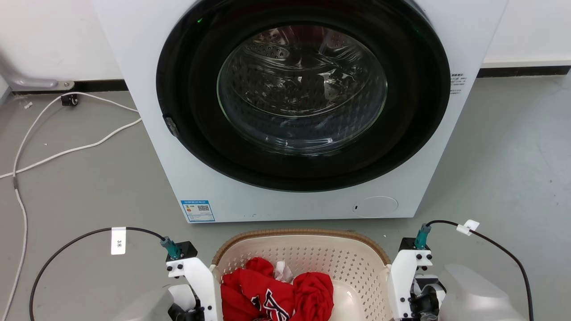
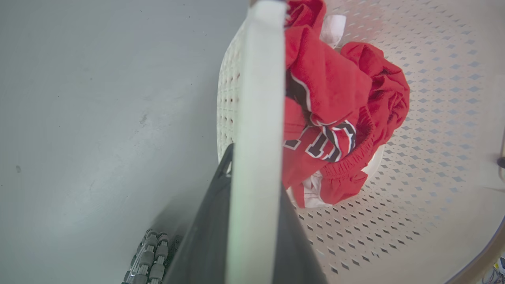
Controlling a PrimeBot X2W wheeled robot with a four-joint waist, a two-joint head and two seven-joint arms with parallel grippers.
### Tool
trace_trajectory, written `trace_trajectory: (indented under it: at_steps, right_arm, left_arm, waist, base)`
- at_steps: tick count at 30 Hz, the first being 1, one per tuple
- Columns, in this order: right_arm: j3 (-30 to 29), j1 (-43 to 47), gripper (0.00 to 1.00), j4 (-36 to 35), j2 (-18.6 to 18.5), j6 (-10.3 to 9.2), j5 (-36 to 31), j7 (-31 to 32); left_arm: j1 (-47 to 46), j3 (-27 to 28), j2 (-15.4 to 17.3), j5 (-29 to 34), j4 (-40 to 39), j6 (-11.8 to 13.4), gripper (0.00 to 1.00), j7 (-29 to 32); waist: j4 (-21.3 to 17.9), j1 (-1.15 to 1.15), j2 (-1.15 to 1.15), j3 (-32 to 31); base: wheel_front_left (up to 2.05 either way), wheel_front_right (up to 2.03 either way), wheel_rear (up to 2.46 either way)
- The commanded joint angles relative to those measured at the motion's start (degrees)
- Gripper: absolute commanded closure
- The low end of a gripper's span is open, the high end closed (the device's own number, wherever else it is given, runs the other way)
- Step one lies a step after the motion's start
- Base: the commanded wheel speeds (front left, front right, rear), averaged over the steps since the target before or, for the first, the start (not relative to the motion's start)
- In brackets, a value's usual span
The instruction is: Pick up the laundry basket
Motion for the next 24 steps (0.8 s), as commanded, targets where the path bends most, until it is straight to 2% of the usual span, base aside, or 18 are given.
trace_trajectory:
  at_steps: [1, 24]
  right_arm:
    - [-0.1, 0.6, 1.0, -1.1, 2.7, 0.81, 1.1, 0.1]
    - [0.3, 1.2, 1.0, -1.2, 2.7, 0.81, 1.7, 0.2]
  left_arm:
    - [0.3, 0.2, -2.9, -0.9, -1.6, -1.1, 1.0, -0.2]
    - [0.7, -0.4, -3.0, -1.9, -2.0, -1.1, 1.0, -0.7]
  waist:
    - [0.0, 0.0, 0.0, 0.0]
    - [0.2, 0.0, 0.0, -0.1]
  base:
    - [0.0, 0.0, 0.0]
    - [0.0, 0.0, 0.0]
